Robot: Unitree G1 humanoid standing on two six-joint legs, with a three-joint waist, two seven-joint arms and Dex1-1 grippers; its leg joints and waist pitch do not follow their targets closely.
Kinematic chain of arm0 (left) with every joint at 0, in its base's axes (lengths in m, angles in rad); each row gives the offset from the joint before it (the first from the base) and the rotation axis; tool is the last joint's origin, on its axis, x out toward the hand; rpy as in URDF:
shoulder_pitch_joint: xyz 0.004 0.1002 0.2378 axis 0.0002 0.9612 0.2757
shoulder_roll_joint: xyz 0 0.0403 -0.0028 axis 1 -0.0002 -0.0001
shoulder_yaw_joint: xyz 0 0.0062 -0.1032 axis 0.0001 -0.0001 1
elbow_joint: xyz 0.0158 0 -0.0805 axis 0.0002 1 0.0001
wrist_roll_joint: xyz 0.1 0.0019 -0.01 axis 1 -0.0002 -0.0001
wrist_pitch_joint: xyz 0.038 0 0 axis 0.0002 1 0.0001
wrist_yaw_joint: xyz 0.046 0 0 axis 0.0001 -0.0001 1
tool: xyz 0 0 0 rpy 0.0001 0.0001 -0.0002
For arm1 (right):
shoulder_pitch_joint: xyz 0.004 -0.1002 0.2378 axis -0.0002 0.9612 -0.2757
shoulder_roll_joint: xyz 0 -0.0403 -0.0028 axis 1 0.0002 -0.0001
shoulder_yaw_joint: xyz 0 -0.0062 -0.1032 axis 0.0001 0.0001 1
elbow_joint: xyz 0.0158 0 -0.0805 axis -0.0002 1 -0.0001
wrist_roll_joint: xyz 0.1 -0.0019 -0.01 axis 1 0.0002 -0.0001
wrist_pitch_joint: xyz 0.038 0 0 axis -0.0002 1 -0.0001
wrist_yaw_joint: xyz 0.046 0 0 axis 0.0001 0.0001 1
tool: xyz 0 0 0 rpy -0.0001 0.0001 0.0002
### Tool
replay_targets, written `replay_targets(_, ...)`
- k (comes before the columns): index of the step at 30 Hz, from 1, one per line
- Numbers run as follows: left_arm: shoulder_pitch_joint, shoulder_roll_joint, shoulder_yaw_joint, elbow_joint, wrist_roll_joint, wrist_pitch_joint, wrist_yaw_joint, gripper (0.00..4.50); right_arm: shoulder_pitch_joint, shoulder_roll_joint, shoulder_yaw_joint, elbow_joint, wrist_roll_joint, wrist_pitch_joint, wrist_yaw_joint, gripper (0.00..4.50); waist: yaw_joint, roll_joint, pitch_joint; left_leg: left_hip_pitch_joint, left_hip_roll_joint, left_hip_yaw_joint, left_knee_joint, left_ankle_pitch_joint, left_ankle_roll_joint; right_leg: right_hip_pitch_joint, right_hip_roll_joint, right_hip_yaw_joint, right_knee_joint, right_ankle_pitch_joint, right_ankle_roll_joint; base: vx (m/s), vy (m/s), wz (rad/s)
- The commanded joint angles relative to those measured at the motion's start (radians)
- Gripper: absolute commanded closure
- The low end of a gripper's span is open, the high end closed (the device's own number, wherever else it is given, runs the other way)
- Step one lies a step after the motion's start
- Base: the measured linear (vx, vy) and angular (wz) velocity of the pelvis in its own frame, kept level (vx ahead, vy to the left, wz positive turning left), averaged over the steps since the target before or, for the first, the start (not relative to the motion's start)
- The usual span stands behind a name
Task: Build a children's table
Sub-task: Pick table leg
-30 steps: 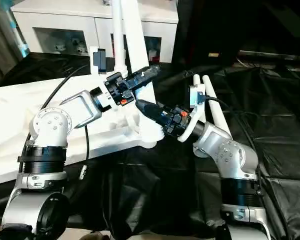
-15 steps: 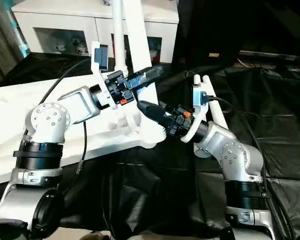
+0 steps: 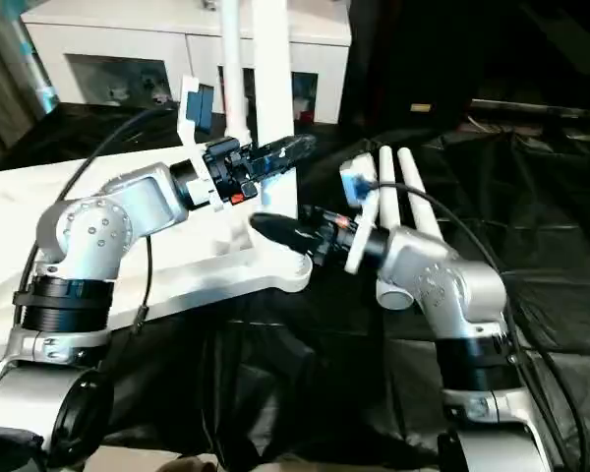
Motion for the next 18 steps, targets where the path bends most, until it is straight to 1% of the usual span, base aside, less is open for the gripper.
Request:
replay_targets(1,0.0,0.0,-0.041,-0.055,0.003,0.0,-0.031,2.59,-0.019,-0.01,0.02,0.032,-0.038,0.007,-0.022,1.75,-0.001,-0.006,-0.078,0.023,0.033,-0.019,-0.069,-0.173,0.003,0.05,-0.049,0.038,-0.067,-0.177,-0.19,0.0,0.0,0.0)
replay_targets(3,0.001,0.0,-0.043,-0.055,0.006,0.0,-0.032,2.59,-0.02,-0.014,0.03,0.039,-0.049,0.009,-0.018,1.84,-0.002,-0.007,-0.076,0.023,0.032,-0.017,-0.069,-0.178,0.003,0.05,-0.049,0.039,-0.068,-0.181,-0.188,0.0,0.0,0.0)
replay_targets(5,0.0,0.001,-0.044,-0.052,0.012,-0.002,-0.034,2.59,-0.02,-0.017,0.034,0.041,-0.049,0.011,-0.011,2.07,0.0,-0.006,-0.077,0.024,0.033,-0.018,-0.069,-0.18,0.001,0.05,-0.05,0.039,-0.069,-0.188,-0.185,0.0,0.0,0.0)
replay_targets(6,-0.002,0.001,-0.043,-0.049,0.014,-0.003,-0.035,2.59,-0.02,-0.02,0.035,0.041,-0.046,0.013,-0.009,2.18,0.0,-0.008,-0.077,0.024,0.033,-0.018,-0.069,-0.179,0.0,0.05,-0.05,0.039,-0.068,-0.186,-0.185,0.0,0.0,0.0)
replay_targets(7,-0.002,0.003,-0.043,-0.047,0.015,-0.006,-0.035,2.59,-0.019,-0.021,0.036,0.039,-0.044,0.015,-0.009,2.23,-0.001,-0.005,-0.077,0.023,0.033,-0.019,-0.07,-0.179,-0.001,0.051,-0.049,0.039,-0.067,-0.182,-0.185,0.0,0.0,0.0)
replay_targets(10,-0.006,0.009,-0.045,-0.037,0.015,-0.016,-0.033,2.59,-0.015,-0.029,0.037,0.035,-0.039,0.018,-0.004,2.46,-0.001,-0.006,-0.078,0.023,0.032,-0.018,-0.069,-0.177,0.0,0.051,-0.049,0.039,-0.067,-0.174,-0.188,0.0,0.0,0.0)
replay_targets(11,-0.008,0.008,-0.04,-0.033,0.015,-0.016,-0.025,2.24,-0.014,-0.03,0.038,0.034,-0.038,0.018,-0.004,2.51,-0.001,-0.002,-0.079,0.022,0.032,-0.019,-0.068,-0.171,0.001,0.052,-0.049,0.039,-0.065,-0.162,-0.192,0.0,0.0,0.0)
replay_targets(12,-0.009,0.007,-0.039,-0.032,0.014,-0.015,-0.024,1.89,-0.014,-0.031,0.038,0.034,-0.038,0.018,-0.004,2.52,-0.001,-0.004,-0.079,0.023,0.031,-0.018,-0.068,-0.172,0.002,0.052,-0.048,0.039,-0.066,-0.161,-0.192,0.0,0.0,0.0)
replay_targets(13,-0.016,0.004,-0.025,-0.022,0.009,-0.009,-0.017,1.89,-0.011,-0.033,0.041,0.032,-0.038,0.017,-0.002,2.52,-0.001,-0.002,-0.079,0.022,0.031,-0.018,-0.067,-0.173,0.001,0.052,-0.049,0.039,-0.065,-0.16,-0.193,0.0,0.0,0.0)
replay_targets(14,-0.017,0.004,-0.025,-0.022,0.009,-0.01,-0.018,1.89,-0.011,-0.033,0.041,0.031,-0.038,0.017,-0.002,2.53,-0.001,-0.003,-0.078,0.023,0.031,-0.018,-0.067,-0.177,0.001,0.052,-0.049,0.039,-0.067,-0.166,-0.194,0.0,0.0,0.0)
replay_targets(16,-0.025,0.002,-0.015,-0.011,0.02,-0.031,-0.011,1.68,-0.005,-0.037,0.044,0.025,-0.038,0.018,0.005,2.54,0.0,-0.004,-0.079,0.022,0.031,-0.018,-0.067,-0.174,0.002,0.053,-0.049,0.039,-0.066,-0.163,-0.195,0.0,0.0,0.0)
replay_targets(18,-0.031,0.001,-0.01,-0.002,0.023,-0.035,-0.011,1.55,0.001,-0.043,0.05,0.017,-0.038,0.02,0.017,2.54,-0.001,-0.002,-0.079,0.022,0.031,-0.019,-0.067,-0.178,0.002,0.053,-0.049,0.038,-0.067,-0.167,-0.194,0.0,0.0,0.0)
